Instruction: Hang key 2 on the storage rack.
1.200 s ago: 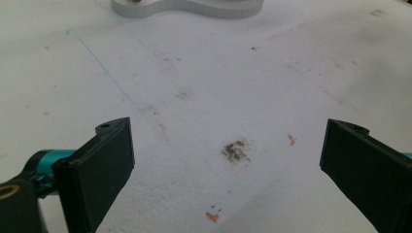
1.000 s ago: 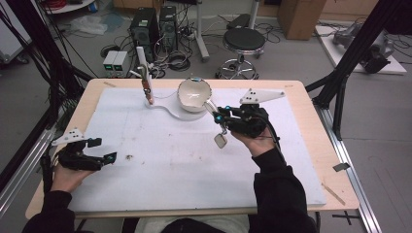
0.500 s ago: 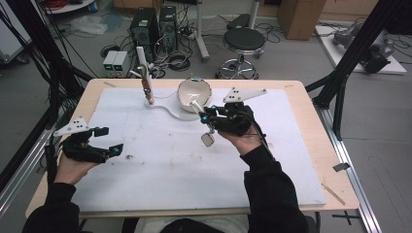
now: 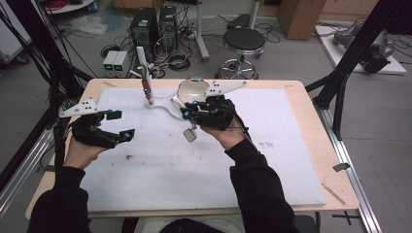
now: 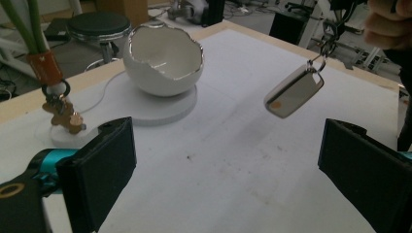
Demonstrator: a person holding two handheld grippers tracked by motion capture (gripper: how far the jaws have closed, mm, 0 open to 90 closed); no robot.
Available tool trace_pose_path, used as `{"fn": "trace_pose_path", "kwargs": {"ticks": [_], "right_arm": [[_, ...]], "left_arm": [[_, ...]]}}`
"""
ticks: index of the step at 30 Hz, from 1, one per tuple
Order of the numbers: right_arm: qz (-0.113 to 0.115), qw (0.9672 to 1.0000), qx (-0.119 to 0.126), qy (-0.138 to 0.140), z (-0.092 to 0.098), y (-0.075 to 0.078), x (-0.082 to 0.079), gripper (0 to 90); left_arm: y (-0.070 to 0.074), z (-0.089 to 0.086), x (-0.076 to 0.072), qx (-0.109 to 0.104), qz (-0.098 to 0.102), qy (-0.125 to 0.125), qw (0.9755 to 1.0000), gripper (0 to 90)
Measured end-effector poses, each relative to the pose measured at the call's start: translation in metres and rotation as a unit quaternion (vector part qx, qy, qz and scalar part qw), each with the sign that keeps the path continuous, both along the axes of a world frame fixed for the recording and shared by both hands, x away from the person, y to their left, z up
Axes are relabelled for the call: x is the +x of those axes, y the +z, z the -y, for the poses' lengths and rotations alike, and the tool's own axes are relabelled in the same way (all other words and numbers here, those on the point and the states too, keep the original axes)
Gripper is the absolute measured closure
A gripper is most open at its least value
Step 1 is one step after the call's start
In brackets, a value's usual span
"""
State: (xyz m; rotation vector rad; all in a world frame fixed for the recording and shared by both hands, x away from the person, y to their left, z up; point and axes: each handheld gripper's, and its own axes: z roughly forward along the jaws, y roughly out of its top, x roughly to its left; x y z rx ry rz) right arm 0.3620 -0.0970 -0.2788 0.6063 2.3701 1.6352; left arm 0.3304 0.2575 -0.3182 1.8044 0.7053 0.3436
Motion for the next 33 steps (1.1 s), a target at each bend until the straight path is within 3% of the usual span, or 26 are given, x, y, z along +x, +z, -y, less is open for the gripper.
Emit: {"fn": "trace_pose_path", "kwargs": {"ticks": [8, 13, 18, 22, 28, 33], "right_arm": [[0.001, 0.9997, -0.005, 0.022, -0.021, 0.001, 0.002, 74.7], [0.000, 0.9995, -0.005, 0.033, -0.030, -0.001, 0.006, 74.7], [-0.004, 0.9991, 0.000, 0.043, -0.039, 0.000, 0.011, 74.7], [0.004, 0.9987, -0.002, 0.052, -0.045, 0.005, 0.007, 74.7], [0.009, 0.9977, -0.002, 0.067, -0.054, 0.008, 0.007, 74.7], [0.015, 0.9966, -0.001, 0.081, -0.063, 0.009, 0.007, 74.6]], "left_arm": [[0.018, 0.013, 0.006, -0.045, 0.019, -0.033, 0.9983, 12.9], [0.030, 0.020, 0.010, -0.042, 0.020, -0.045, 0.9979, 13.9], [0.038, 0.025, 0.013, -0.052, 0.019, -0.055, 0.9970, 15.2], [0.041, 0.025, 0.016, -0.071, 0.009, -0.067, 0.9952, 16.8], [0.045, 0.025, 0.019, -0.110, 0.004, -0.090, 0.9899, 22.3], [0.046, 0.030, 0.022, -0.110, -0.002, -0.103, 0.9886, 24.6]]}}
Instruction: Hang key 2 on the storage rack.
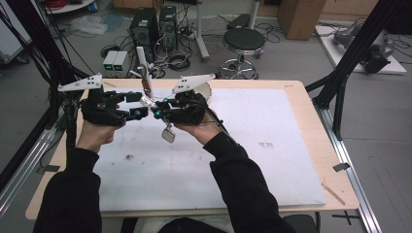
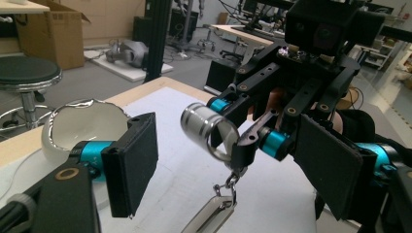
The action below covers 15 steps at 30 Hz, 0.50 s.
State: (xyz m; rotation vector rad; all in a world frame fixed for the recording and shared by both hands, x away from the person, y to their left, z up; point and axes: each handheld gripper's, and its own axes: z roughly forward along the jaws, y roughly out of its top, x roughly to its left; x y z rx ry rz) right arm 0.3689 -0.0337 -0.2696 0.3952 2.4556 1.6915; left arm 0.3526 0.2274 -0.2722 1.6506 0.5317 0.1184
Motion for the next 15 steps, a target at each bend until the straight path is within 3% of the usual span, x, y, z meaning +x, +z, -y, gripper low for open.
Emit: {"fn": "trace_pose_path", "kwargs": {"ticks": [7, 15], "right_arm": [[0.011, 0.9998, 0.001, 0.015, -0.0092, -0.0024, 0.0000, 74.7], [0.015, 0.9995, 0.023, 0.014, -0.0088, -0.0001, -0.0025, 74.6]], "left_arm": [[-0.0012, 0.0020, 0.0010, -0.009, -0.003, -0.001, 1.0000, 31.4], [0.0003, 0.0009, 0.0002, -0.038, 0.010, 0.001, 0.9992, 49.9]]}}
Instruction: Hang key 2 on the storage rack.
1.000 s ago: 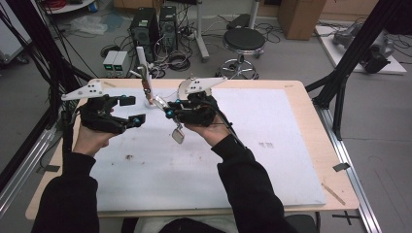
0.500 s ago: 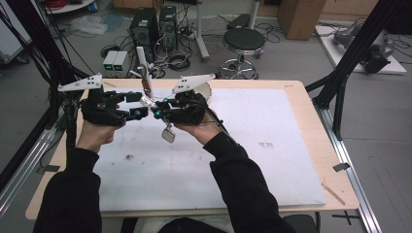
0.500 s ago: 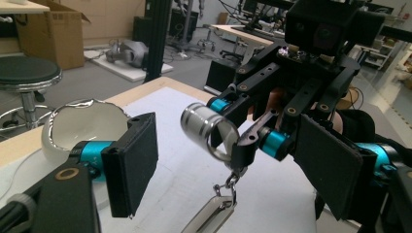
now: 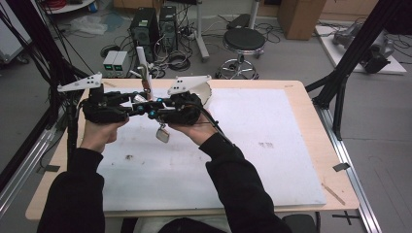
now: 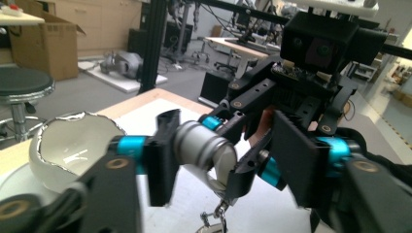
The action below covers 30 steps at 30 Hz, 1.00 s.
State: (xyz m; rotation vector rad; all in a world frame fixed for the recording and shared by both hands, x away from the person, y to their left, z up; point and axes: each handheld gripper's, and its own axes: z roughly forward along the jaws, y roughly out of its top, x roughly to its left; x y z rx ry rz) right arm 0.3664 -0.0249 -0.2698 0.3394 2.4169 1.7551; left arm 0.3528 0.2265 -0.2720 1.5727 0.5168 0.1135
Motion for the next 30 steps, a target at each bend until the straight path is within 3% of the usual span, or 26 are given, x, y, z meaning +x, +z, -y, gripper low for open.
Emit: {"fn": "trace_pose_path", "kwargs": {"ticks": [1, 2, 3, 13, 21, 23, 25, 27, 30], "right_arm": [[0.001, 1.0000, 0.001, -0.002, 0.000, 0.000, 0.000, 74.6], [0.001, 1.0000, 0.003, 0.000, 0.001, 0.001, 0.000, 74.6], [0.002, 1.0000, 0.005, 0.001, 0.001, 0.001, 0.000, 74.5], [-0.025, 0.9993, 0.025, -0.008, 0.002, -0.001, 0.005, 68.5], [-0.048, 0.9981, -0.001, -0.038, 0.009, -0.010, 0.016, 31.7], [-0.051, 0.9976, -0.008, -0.047, 0.012, -0.011, 0.017, 26.1], [-0.043, 0.9956, -0.024, -0.079, 0.017, -0.011, 0.017, 18.3], [-0.041, 0.9942, -0.024, -0.096, 0.022, -0.011, 0.019, 11.8], [-0.039, 0.9933, -0.021, -0.107, 0.032, -0.011, 0.020, 9.6]], "left_arm": [[0.000, 0.000, 0.000, -0.004, 0.000, 0.004, 1.0000, 51.4], [0.000, -0.001, 0.000, 0.002, 0.006, 0.020, 0.9998, 60.1], [0.000, -0.001, 0.001, -0.004, 0.004, 0.019, 0.9998, 64.2], [0.000, 0.000, 0.001, -0.008, 0.012, 0.032, 0.9994, 71.4], [0.002, -0.008, 0.003, -0.003, 0.014, 0.069, 0.9975, 71.5], [0.001, -0.010, 0.004, 0.001, 0.013, 0.077, 0.9969, 71.4], [0.001, -0.011, 0.005, 0.005, 0.012, 0.082, 0.9966, 71.4], [0.001, -0.012, 0.006, 0.011, 0.014, 0.086, 0.9961, 71.4], [0.000, -0.014, 0.008, 0.016, 0.012, 0.096, 0.9952, 71.3]]}}
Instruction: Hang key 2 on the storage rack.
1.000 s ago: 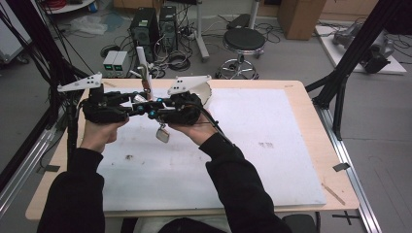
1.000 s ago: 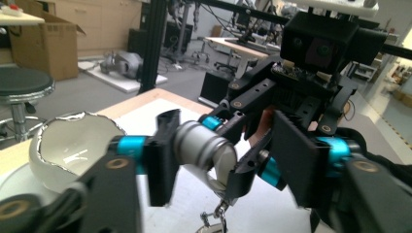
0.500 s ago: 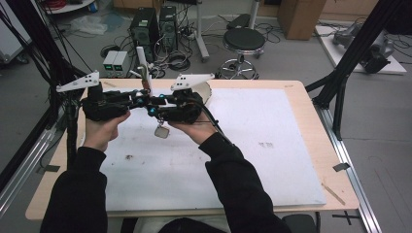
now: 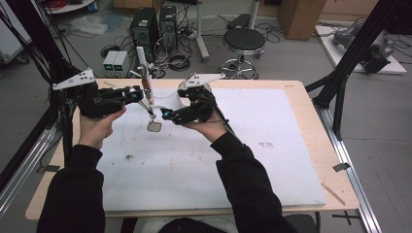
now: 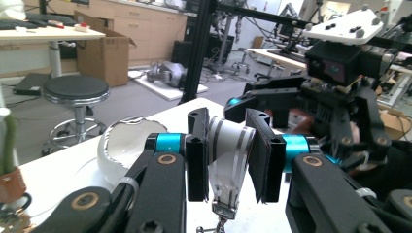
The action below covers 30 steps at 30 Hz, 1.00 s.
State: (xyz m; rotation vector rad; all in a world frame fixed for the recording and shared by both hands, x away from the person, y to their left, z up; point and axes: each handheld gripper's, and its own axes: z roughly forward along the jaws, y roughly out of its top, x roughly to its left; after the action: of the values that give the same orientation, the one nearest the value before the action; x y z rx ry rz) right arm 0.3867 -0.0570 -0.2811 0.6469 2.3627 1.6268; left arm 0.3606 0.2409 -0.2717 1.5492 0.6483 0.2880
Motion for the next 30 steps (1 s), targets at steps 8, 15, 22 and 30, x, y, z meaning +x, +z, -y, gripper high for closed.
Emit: {"fn": "trace_pose_path", "kwargs": {"ticks": [8, 15, 22, 30], "right_arm": [[0.020, 0.9987, -0.033, -0.032, 0.026, -0.009, -0.003, 0.9], [0.007, 0.9975, -0.042, -0.057, 0.058, -0.025, -0.008, 0.9], [0.005, 0.9951, -0.037, -0.092, 0.095, -0.037, -0.014, 0.9], [-0.006, 0.9925, -0.039, -0.115, 0.127, -0.054, -0.023, 0.9]], "left_arm": [[-0.001, -0.004, 0.004, 0.006, 0.006, 0.023, 0.9997, 71.2], [-0.002, -0.009, 0.006, 0.045, 0.017, 0.055, 0.9973, 71.3], [-0.003, -0.018, 0.011, 0.047, 0.022, 0.066, 0.9965, 71.3], [0.004, -0.028, 0.020, 0.079, 0.026, 0.087, 0.9928, 71.3]]}}
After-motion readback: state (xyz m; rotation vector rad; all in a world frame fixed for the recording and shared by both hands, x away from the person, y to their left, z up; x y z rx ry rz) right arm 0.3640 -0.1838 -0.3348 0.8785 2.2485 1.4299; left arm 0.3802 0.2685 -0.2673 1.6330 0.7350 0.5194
